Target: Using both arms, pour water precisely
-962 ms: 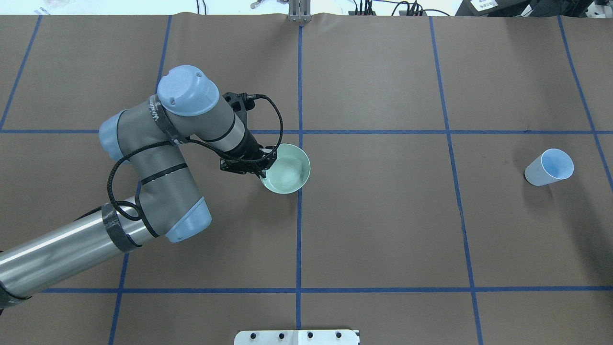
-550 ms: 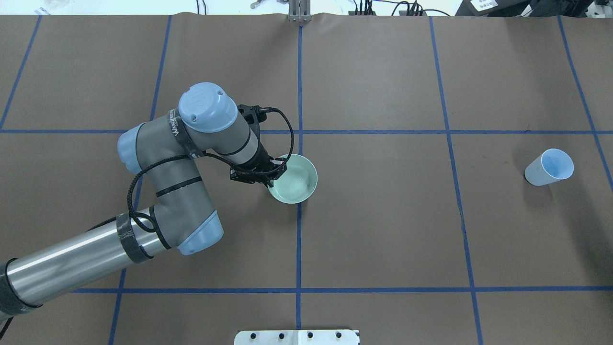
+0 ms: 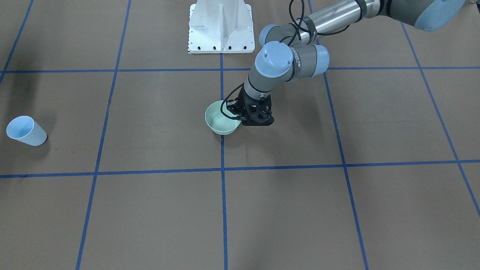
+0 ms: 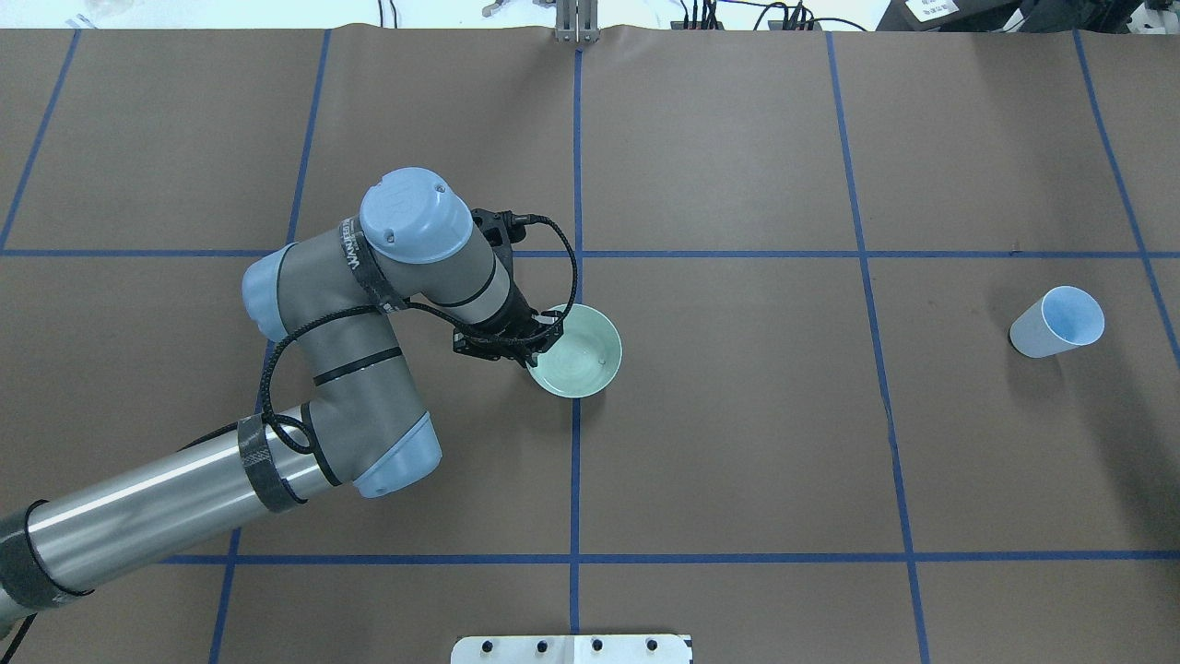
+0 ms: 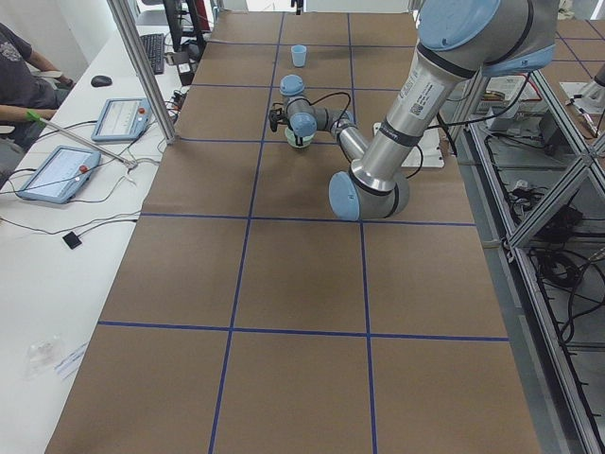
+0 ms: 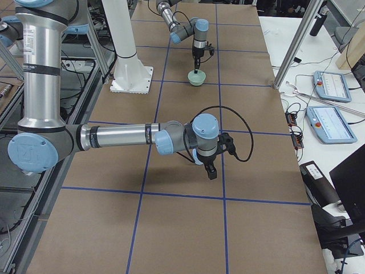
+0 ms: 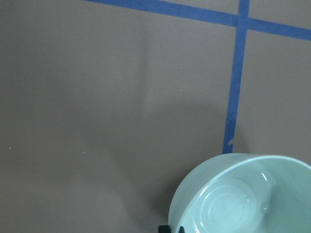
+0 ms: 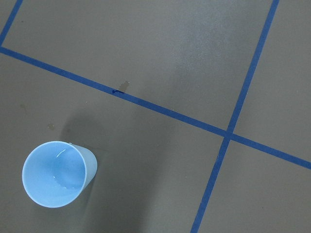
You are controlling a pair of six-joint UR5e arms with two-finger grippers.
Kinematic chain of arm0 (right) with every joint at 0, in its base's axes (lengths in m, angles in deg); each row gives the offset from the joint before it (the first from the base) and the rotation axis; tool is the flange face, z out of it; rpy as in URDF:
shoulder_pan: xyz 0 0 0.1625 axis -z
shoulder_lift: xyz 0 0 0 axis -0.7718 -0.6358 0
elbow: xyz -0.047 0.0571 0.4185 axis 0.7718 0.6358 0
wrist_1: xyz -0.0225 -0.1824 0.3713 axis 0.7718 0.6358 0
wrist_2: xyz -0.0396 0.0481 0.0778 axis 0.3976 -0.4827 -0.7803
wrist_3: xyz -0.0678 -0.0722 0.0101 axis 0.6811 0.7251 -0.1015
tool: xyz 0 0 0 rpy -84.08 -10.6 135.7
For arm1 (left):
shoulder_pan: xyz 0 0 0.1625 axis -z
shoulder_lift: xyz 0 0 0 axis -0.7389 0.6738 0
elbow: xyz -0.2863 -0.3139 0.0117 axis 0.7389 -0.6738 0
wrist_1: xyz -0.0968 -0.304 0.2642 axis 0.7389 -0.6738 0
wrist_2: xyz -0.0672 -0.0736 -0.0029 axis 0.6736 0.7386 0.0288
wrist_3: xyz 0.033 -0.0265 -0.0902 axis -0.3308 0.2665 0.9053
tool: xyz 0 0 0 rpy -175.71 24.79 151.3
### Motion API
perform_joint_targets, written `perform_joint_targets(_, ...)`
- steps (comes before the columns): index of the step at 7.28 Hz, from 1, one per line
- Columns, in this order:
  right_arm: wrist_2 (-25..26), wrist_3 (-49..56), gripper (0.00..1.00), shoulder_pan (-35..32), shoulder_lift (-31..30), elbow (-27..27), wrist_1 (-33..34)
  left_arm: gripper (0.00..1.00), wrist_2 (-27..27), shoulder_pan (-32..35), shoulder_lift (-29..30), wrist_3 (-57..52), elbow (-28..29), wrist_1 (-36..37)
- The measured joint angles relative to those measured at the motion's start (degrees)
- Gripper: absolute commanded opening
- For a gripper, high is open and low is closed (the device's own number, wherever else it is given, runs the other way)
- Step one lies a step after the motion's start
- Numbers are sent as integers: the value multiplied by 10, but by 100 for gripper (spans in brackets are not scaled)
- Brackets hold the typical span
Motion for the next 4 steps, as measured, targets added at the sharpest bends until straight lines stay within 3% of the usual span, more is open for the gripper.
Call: perform_joint_targets(4,-3,0,100,7,1,6,-8,100,-10,8,1,1,-19,0)
